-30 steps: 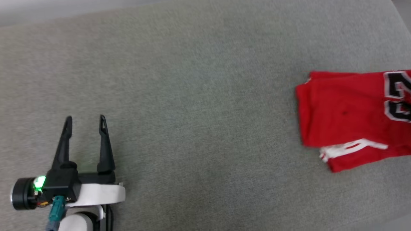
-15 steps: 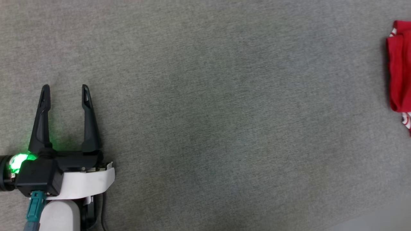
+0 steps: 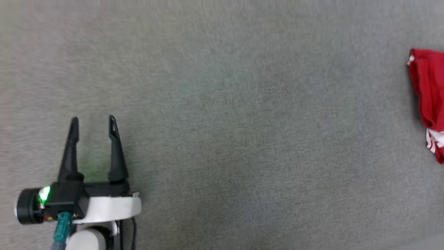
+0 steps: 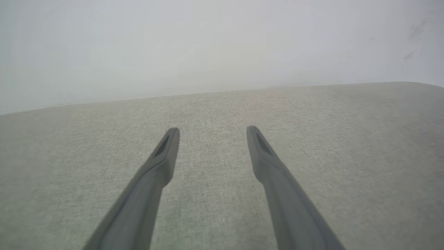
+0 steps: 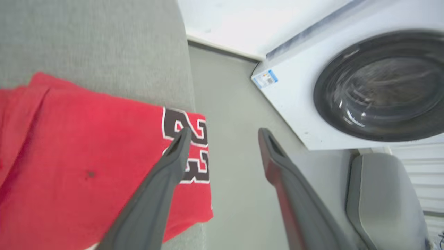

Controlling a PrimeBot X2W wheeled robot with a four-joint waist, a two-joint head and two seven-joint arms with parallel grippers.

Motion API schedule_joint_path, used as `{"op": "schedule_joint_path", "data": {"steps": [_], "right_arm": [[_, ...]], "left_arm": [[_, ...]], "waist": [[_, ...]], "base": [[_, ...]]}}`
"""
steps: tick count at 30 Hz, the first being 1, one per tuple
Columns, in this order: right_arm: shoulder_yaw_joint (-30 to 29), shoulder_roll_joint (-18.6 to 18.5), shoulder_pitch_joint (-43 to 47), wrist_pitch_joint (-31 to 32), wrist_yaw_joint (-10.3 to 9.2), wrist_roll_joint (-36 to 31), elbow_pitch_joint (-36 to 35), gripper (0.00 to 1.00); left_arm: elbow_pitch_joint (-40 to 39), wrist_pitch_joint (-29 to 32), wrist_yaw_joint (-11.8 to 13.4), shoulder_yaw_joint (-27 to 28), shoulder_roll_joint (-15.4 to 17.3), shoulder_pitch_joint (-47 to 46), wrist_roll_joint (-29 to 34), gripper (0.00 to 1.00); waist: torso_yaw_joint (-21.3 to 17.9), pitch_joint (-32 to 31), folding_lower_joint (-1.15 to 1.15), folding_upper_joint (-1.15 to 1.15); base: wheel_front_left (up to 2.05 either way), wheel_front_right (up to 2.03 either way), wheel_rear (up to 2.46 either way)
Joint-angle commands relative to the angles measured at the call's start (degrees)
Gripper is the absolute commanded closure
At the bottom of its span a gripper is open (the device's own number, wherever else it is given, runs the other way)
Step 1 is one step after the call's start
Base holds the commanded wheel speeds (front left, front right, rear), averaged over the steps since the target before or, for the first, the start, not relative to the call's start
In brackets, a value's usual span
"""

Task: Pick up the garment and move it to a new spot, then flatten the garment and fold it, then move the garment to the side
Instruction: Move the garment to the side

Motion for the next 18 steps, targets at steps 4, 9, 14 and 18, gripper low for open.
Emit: {"op": "schedule_joint_path", "data": {"steps": [4,9,14,18], "right_arm": [[-4.2,1.0,2.1,-8.5,-0.06,-6.1,-2.8,0.0],[-9.9,7.3,4.2,-19.0,-0.06,-13.2,-8.3,0.0],[-12.7,16.6,7.5,-28.4,-0.07,-17.0,-14.5,0.0],[-13.2,23.9,12.0,-31.7,-0.07,-17.0,-20.1,0.0]], "left_arm": [[0.8,-0.1,0.6,-0.7,-0.9,2.6,-0.8,0.0],[1.1,-0.1,1.6,-1.2,-1.4,5.1,-1.2,0.0],[2.3,-0.1,1.8,-1.3,-1.6,6.5,-1.1,0.0],[3.4,-0.1,1.3,-1.1,-1.7,7.5,-1.2,0.0]], "waist": [[4.0,-7.0,0.0,0.0],[5.8,-10.0,0.0,0.0],[8.1,-12.8,0.0,0.0],[10.0,-15.2,0.0,0.0]], "base": [[0.0,0.0,0.0],[0.0,0.0,0.0],[0.0,0.0,0.0],[0.0,0.0,0.0]]}}
